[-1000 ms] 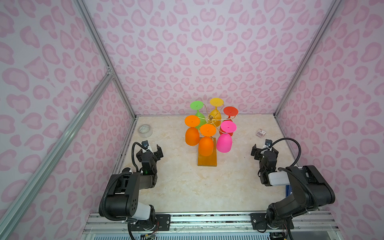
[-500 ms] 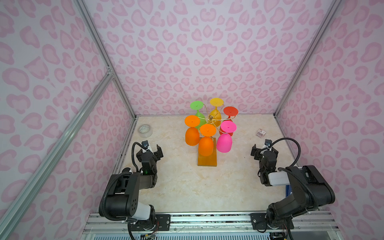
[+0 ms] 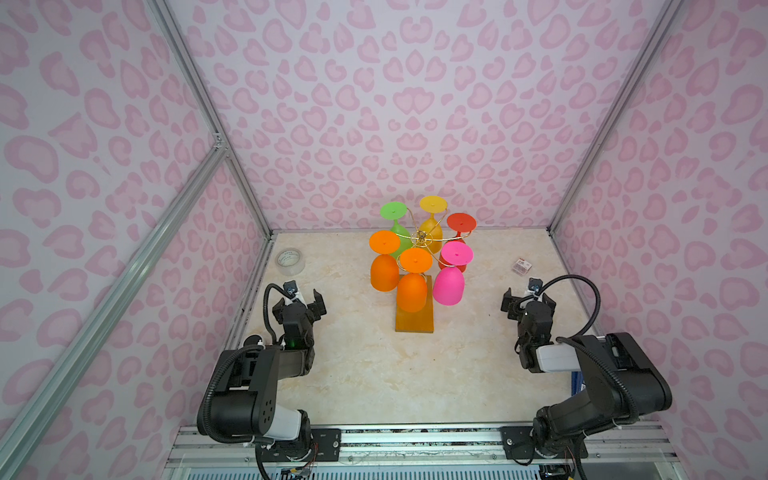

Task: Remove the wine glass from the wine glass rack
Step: 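Raise the right gripper toward the red glass while the left arm lifts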

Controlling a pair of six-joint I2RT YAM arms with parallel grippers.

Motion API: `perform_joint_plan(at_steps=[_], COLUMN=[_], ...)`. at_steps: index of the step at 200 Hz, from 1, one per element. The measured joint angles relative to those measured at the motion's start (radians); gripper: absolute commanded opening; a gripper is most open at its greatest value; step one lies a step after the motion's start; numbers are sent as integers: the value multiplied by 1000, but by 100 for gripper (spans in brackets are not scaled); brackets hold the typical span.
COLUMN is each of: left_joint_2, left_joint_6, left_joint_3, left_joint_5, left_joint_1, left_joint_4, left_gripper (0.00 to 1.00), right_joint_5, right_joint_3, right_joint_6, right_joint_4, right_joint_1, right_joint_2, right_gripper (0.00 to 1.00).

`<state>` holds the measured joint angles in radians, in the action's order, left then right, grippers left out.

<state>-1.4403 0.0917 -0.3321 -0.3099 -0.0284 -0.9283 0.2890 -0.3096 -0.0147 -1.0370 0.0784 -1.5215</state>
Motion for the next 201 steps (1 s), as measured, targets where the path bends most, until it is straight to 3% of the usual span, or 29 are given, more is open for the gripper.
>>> perform_joint_plan(at_steps=[64, 109, 148, 173, 201], left_joint_2=[201, 378, 459, 498, 539], left_joint_6=[-49, 21, 113, 163, 195], left_joint_3=[-131, -206, -318, -344, -347], left_joint_5=[-67, -34, 125, 214, 265], left_joint_1=[-108, -137, -158, -167, -172], left_joint_4=[235, 374, 525, 592, 650], left_gripper=[97, 99, 99, 98, 91], right_joint_5=[-10, -89, -289, -465, -639], right_joint_3=[-106, -359, -582, -755, -868], right_joint_6=[-8, -132, -315, -443, -549], right_joint_4=[259, 603, 855, 953, 1027], right_joint_1=[19, 8, -48, -70, -70], right_joint_2=[267, 426, 464, 394, 306], right_gripper=[99, 98, 86, 86, 77])
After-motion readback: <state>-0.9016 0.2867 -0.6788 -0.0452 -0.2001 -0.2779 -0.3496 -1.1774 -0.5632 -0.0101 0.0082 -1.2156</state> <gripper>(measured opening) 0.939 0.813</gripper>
